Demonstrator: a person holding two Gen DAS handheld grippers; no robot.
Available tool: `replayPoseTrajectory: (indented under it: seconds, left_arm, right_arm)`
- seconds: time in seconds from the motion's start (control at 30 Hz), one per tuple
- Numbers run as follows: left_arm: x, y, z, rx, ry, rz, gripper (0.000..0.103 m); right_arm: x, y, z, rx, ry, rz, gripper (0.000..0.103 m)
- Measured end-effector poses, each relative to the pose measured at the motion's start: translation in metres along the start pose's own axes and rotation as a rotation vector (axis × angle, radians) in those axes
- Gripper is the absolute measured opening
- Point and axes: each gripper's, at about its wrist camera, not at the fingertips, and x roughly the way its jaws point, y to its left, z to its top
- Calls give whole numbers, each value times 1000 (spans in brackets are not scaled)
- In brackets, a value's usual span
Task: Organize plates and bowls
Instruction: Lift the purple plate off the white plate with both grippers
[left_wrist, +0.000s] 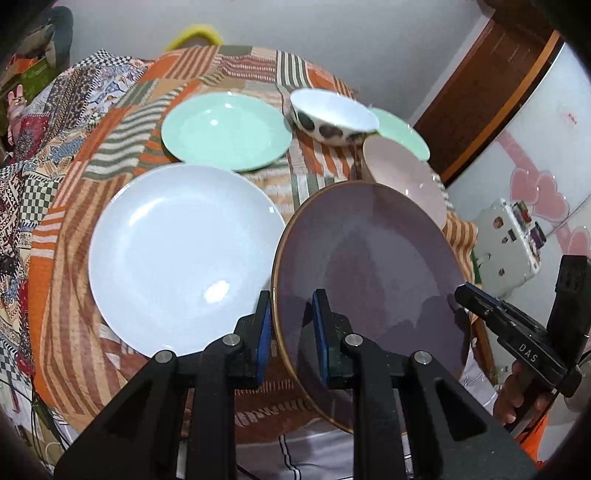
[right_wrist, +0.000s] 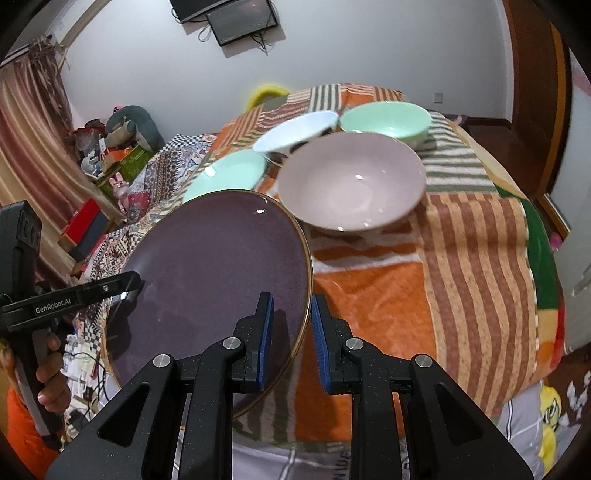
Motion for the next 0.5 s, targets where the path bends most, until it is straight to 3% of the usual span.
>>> replayPoseTrajectory:
  seconds: [0.5]
  left_arm:
    - [53, -19, -5, 27, 142, 39, 20]
  right_arm:
    - [13, -35, -22, 99, 58, 4, 19]
